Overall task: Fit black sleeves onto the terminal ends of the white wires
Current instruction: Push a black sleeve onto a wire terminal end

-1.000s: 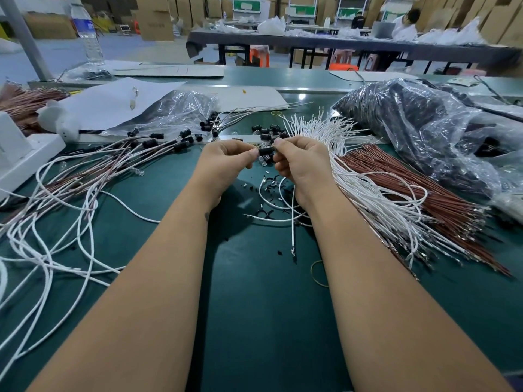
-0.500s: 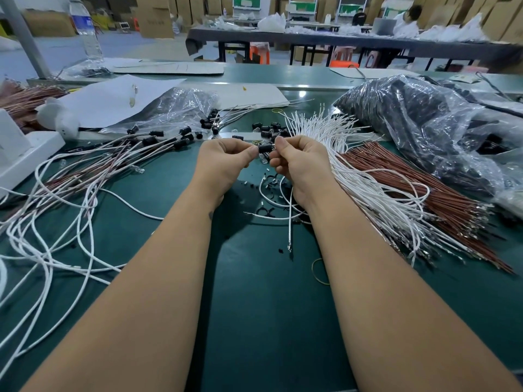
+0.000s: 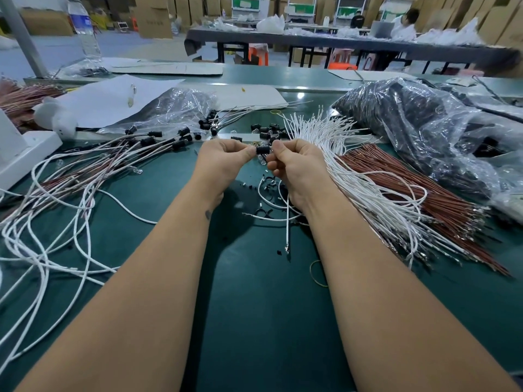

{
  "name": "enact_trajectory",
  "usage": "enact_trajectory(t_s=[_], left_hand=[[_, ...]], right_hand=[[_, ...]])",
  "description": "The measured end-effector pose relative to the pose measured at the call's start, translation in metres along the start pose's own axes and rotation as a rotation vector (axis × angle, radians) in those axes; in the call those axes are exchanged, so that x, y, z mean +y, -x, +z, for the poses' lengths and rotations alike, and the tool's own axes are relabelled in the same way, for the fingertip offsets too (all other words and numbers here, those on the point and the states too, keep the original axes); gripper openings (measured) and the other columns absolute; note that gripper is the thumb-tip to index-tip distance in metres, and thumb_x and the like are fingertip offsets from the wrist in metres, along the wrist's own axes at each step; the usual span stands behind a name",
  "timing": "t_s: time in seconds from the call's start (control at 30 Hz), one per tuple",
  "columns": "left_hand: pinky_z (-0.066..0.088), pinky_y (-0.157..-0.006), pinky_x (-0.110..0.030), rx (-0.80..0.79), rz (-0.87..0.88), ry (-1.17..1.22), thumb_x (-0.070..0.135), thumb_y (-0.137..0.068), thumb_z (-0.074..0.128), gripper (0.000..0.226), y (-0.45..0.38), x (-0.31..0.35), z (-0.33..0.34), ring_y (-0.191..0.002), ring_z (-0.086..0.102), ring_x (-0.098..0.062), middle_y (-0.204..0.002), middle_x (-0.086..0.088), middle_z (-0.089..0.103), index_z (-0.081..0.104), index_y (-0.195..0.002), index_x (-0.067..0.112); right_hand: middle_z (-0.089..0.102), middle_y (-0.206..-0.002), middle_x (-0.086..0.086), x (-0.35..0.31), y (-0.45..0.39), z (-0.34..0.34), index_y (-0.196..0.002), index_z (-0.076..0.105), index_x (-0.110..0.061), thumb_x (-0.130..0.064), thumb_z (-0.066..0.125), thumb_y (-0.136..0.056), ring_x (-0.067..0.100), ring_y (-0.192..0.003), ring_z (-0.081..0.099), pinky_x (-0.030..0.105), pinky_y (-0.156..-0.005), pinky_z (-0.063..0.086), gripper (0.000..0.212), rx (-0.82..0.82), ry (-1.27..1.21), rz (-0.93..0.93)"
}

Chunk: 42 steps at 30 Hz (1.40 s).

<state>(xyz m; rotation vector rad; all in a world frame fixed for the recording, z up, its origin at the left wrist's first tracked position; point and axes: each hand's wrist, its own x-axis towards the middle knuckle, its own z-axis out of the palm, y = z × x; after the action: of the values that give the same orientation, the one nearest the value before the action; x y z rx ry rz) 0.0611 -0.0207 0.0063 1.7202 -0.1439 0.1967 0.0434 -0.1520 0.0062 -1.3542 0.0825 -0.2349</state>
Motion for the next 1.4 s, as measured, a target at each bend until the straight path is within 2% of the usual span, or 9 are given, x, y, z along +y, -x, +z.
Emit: enact_trajectory(t_s=[0.1, 0.3, 0.53, 0.67, 0.97, 1.07, 1.17, 1.27, 1.4], left_hand=[[0.032, -0.044, -0.005, -0.007, 0.012, -0.009, 0.016, -0.087, 0.069, 0.012, 0.002, 0.001, 0.001, -0.037, 0.041, 0.005, -0.040, 0.018, 0.050, 0.067, -0.076, 0.012], [0.046, -0.063, -0.011, -0.022, 0.127, 0.001, 0.007, -0.084, 0.071, 0.014, 0.004, 0.002, 0.000, -0.060, 0.054, -0.003, -0.066, 0.001, 0.062, 0.067, -0.074, 0.015], [0.033, -0.044, -0.006, -0.025, 0.049, 0.007, 0.011, -0.088, 0.067, 0.017, 0.002, 0.001, 0.003, -0.040, 0.043, 0.005, -0.059, 0.005, 0.053, 0.063, -0.072, 0.014], [0.033, -0.044, -0.006, -0.065, 0.010, 0.048, 0.012, -0.090, 0.065, 0.018, 0.002, 0.002, 0.003, -0.040, 0.043, 0.005, -0.046, 0.018, 0.051, 0.061, -0.072, 0.015], [0.032, -0.043, -0.011, 0.010, -0.022, -0.014, 0.018, -0.090, 0.065, 0.019, 0.004, 0.003, 0.005, -0.039, 0.039, 0.004, -0.040, 0.018, 0.047, 0.063, -0.071, 0.017], [0.029, -0.046, -0.017, -0.033, -0.103, 0.146, 0.016, -0.094, 0.058, 0.014, 0.002, 0.003, -0.005, -0.048, 0.034, -0.006, -0.054, 0.009, 0.045, 0.064, -0.082, 0.015], [0.033, -0.046, -0.016, -0.068, -0.132, 0.397, 0.006, -0.098, 0.049, 0.015, 0.000, 0.005, -0.011, -0.053, 0.034, -0.008, -0.065, 0.001, 0.042, 0.059, -0.090, 0.012], [0.041, -0.062, -0.020, -0.142, -0.029, 0.607, 0.004, -0.100, 0.042, 0.020, 0.000, 0.007, -0.012, -0.065, 0.047, -0.009, -0.073, 0.001, 0.053, 0.055, -0.092, 0.016], [0.038, -0.075, -0.023, -0.228, 0.092, 0.666, 0.008, -0.101, 0.040, 0.021, 0.001, 0.008, -0.014, -0.081, 0.052, -0.010, -0.081, 0.005, 0.063, 0.051, -0.091, 0.023]], right_hand=[[0.060, -0.060, 0.004, -0.003, -0.001, -0.001, -0.079, 0.055, -0.008, -0.007, 0.056, -0.096, 0.009, -0.049, 0.053, 0.020, -0.048, 0.042, 0.017, 0.014, -0.038, 0.023], [0.059, -0.050, -0.001, -0.005, -0.001, -0.003, -0.077, 0.053, -0.008, -0.006, 0.057, -0.095, 0.008, -0.043, 0.051, 0.018, -0.044, 0.041, 0.018, -0.015, -0.054, 0.094], [0.059, -0.061, 0.008, -0.001, -0.002, -0.004, -0.076, 0.052, -0.008, -0.004, 0.057, -0.095, 0.013, -0.049, 0.053, 0.020, -0.047, 0.043, 0.019, -0.046, -0.032, 0.042], [0.058, -0.059, 0.007, -0.001, -0.002, -0.002, -0.076, 0.051, -0.008, -0.003, 0.055, -0.095, 0.013, -0.048, 0.052, 0.021, -0.047, 0.041, 0.020, -0.039, -0.049, 0.038], [0.059, -0.077, 0.004, -0.003, -0.002, 0.003, -0.083, 0.055, -0.016, -0.011, 0.062, -0.091, 0.009, -0.058, 0.052, 0.017, -0.051, 0.043, 0.011, 0.090, 0.169, -0.107], [0.057, -0.079, 0.004, -0.005, -0.003, -0.003, -0.085, 0.054, -0.016, -0.010, 0.057, -0.091, 0.011, -0.062, 0.051, 0.021, -0.055, 0.042, 0.010, 0.150, 0.128, -0.100], [0.057, -0.078, 0.001, -0.003, -0.002, -0.003, -0.081, 0.055, -0.019, -0.009, 0.058, -0.089, 0.012, -0.066, 0.050, 0.023, -0.057, 0.042, 0.013, 0.106, 0.341, -0.144], [0.057, -0.068, -0.005, 0.002, 0.002, 0.004, -0.079, 0.060, -0.020, -0.009, 0.062, -0.085, 0.007, -0.058, 0.050, 0.018, -0.051, 0.040, 0.012, -0.009, 0.644, -0.276], [0.055, -0.059, -0.006, 0.004, 0.004, 0.005, -0.081, 0.064, -0.019, -0.009, 0.061, -0.084, 0.009, -0.050, 0.050, 0.022, -0.050, 0.042, 0.011, -0.053, 0.695, -0.295]])
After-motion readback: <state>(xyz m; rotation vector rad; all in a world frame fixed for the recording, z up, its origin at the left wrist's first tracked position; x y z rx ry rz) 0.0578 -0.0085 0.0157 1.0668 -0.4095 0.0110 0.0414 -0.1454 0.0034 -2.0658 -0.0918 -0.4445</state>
